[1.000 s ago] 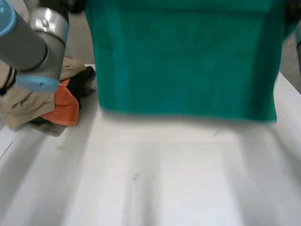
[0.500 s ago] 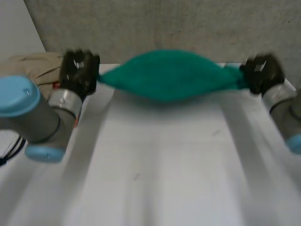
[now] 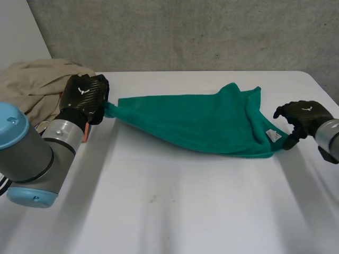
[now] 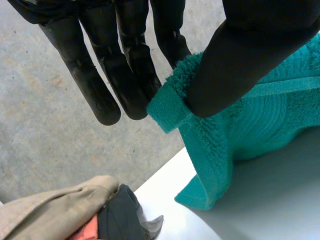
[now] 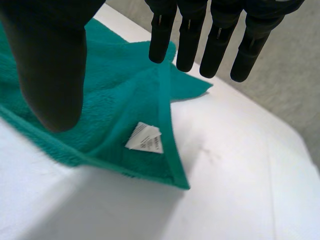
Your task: Fold the laundry.
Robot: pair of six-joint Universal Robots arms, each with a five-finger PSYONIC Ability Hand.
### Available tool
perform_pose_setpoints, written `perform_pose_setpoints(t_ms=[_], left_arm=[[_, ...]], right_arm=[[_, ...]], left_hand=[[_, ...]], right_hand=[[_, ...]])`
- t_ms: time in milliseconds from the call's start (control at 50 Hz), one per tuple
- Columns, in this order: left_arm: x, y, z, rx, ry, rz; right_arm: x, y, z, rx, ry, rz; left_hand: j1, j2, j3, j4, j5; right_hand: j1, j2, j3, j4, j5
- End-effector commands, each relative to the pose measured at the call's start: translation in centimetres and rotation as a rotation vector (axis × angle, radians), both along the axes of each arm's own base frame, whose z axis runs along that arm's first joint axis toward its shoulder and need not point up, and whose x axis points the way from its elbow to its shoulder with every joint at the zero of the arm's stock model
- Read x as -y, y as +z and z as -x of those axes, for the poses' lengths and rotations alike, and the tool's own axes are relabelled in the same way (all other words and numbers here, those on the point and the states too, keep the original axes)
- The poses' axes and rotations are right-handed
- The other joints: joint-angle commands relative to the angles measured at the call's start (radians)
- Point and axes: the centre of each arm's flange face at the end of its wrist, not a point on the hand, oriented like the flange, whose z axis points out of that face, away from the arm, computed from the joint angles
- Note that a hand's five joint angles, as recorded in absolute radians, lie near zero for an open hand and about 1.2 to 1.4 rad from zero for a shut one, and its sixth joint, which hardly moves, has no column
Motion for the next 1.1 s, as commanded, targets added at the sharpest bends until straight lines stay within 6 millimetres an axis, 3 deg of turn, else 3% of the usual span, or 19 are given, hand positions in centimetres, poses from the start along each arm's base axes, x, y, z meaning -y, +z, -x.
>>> perform_pose_setpoints(t_ms=[20, 140, 280, 760, 840, 960, 1040, 1100], left_arm=[[-0.2, 0.2, 0.3, -0.001, -0.018, 0.006], [0.0, 0.7, 0.5, -0.007, -0.022, 0.022], [0.3, 1.3, 0.7, -0.021, -0.026, 0.039], [1.1, 1.6, 0.5, -0.03, -0.015, 0.048], [1.1, 1.7, 0.5, -0.03, -0.013, 0.047], [0.7, 1.4, 0.5, -0.01, -0.016, -0.011], [-0.4, 1.1, 0.2, 0.021, -0.017, -0.103], [-2.2, 2.4, -0.7, 0.051, -0.01, -0.161]], right_arm=[[0.5, -0.1, 1.5, -0.027, 0.047, -0.047], [1.0, -2.4, 1.5, -0.215, 0.15, -0.008], [2.2, -5.0, 1.0, -0.267, 0.208, 0.054], [5.7, -7.9, 1.1, -0.282, 0.205, 0.112], [6.3, -8.2, 1.2, -0.282, 0.198, 0.123], [6.0, -6.1, 0.0, -0.252, 0.196, 0.167], [4.7, -2.0, 0.2, -0.241, 0.169, 0.206], [1.8, 1.6, 0.4, -0.247, 0.168, 0.201]], left_hand=[[0.241, 0.198, 0.201, 0.196, 0.232], [0.241, 0.198, 0.201, 0.196, 0.232], [0.241, 0.198, 0.201, 0.196, 0.232], [0.241, 0.198, 0.201, 0.196, 0.232], [0.241, 0.198, 0.201, 0.196, 0.232], [0.241, 0.198, 0.201, 0.196, 0.232], [0.241, 0.198, 0.201, 0.196, 0.232], [0.241, 0.198, 0.201, 0.196, 0.232]], right_hand=[[0.118, 0.131, 0.125, 0.139, 0.16], [0.179, 0.193, 0.187, 0.201, 0.222], [0.212, 0.225, 0.219, 0.233, 0.254], [0.396, 0.41, 0.404, 0.418, 0.439], [0.932, 0.945, 0.94, 0.953, 0.974], [0.933, 0.946, 0.94, 0.954, 0.975], [0.933, 0.946, 0.94, 0.954, 0.975], [0.933, 0.946, 0.94, 0.954, 0.975]])
